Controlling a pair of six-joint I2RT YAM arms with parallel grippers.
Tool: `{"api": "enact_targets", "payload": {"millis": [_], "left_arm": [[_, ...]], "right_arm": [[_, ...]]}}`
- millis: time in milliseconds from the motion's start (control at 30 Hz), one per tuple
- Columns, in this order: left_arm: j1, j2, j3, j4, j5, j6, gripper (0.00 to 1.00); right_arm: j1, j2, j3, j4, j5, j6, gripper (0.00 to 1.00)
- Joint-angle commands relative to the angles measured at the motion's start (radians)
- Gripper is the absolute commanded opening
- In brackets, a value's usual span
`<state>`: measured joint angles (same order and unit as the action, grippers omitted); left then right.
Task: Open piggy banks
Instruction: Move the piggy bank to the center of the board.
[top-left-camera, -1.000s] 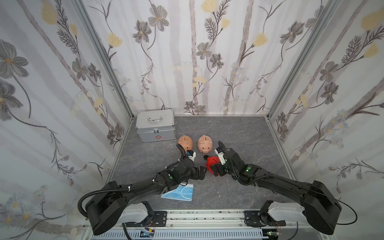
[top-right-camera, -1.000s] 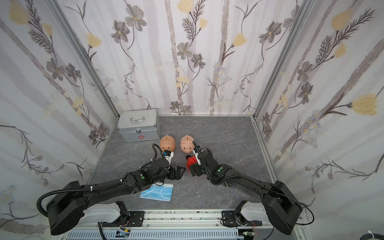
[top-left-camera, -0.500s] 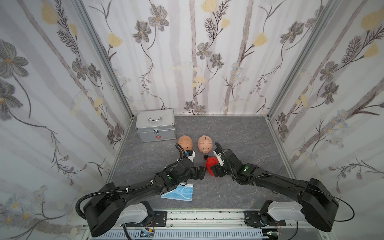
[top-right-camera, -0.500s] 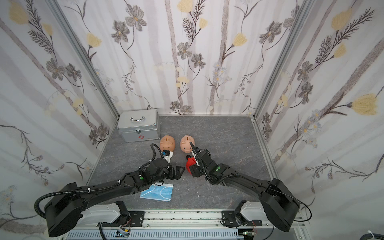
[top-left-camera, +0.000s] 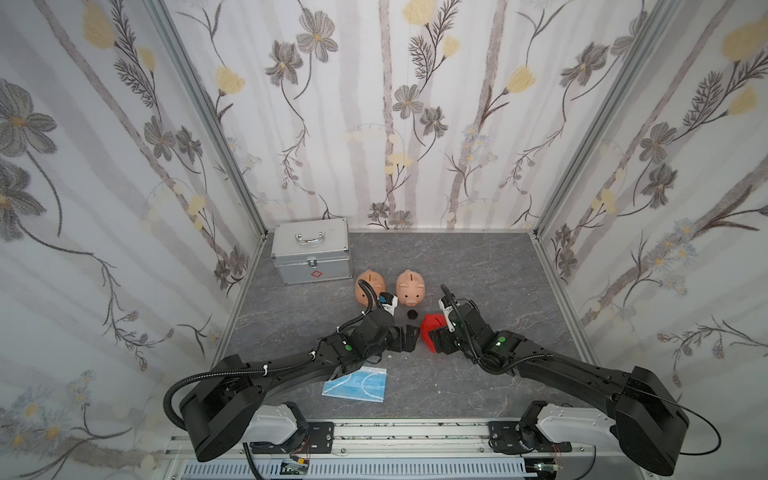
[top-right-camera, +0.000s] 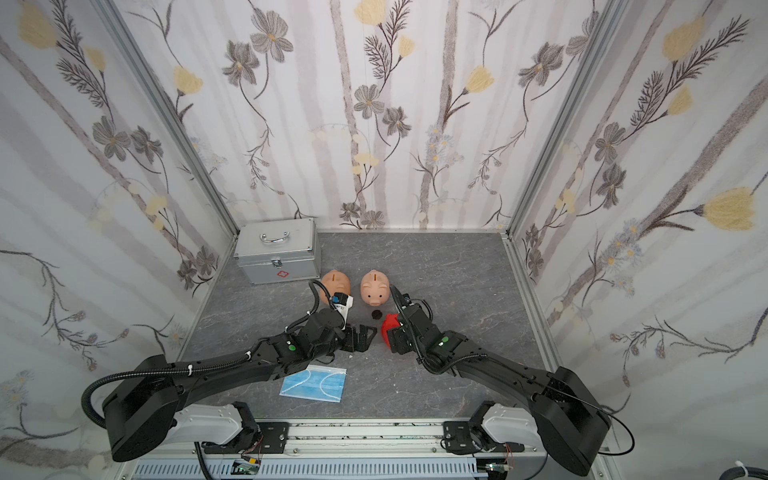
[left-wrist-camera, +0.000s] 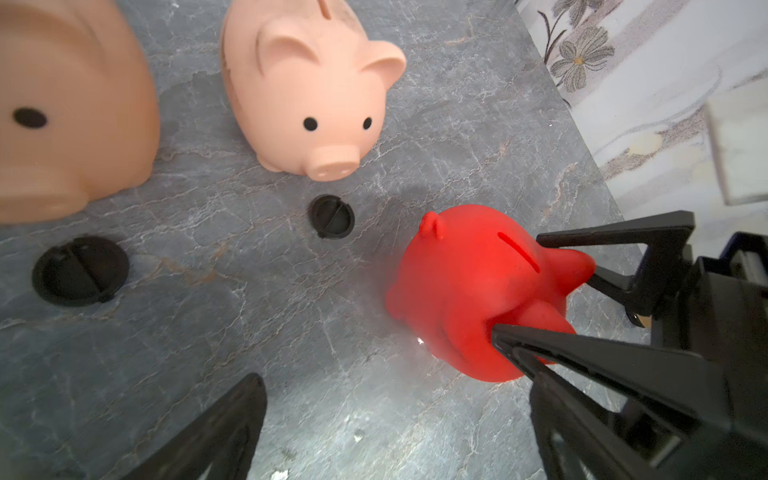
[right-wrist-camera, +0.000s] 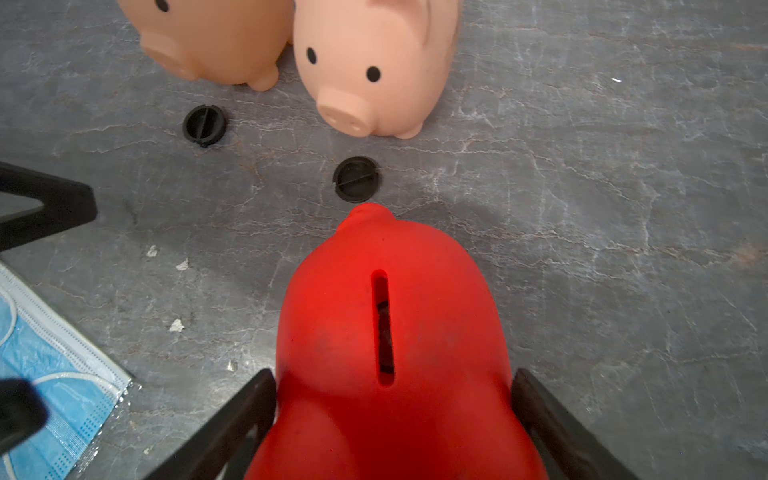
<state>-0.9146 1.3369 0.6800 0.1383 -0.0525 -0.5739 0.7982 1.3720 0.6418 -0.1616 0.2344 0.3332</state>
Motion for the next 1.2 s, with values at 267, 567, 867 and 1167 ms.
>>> {"api": "enact_targets", "payload": {"millis": [267,567,867,1167], "left_arm": [[-0.047,0.096,0.157,-0.058,-0.08,0.053,1.0],[-0.058,0.179,0.299,-0.186,-0.165,0.046,1.0],[-0.027,0.229,0.385,-0.23,-0.161,0.021,1.0],[0.011,0.235,0.39,-0.224,-0.125,0.013,1.0]], "right_arm": [[-0.149,0.018,0.027,-0.003,0.031,0.102,0.76],[-0.235,0.125,0.096,-0.023,0.043,0.153,0.77],[-0.301,0.261,0.242,-0.026,0.046,0.154,0.77],[-0.332,0.385,0.363,-0.028,0.052,0.111,0.77]]}}
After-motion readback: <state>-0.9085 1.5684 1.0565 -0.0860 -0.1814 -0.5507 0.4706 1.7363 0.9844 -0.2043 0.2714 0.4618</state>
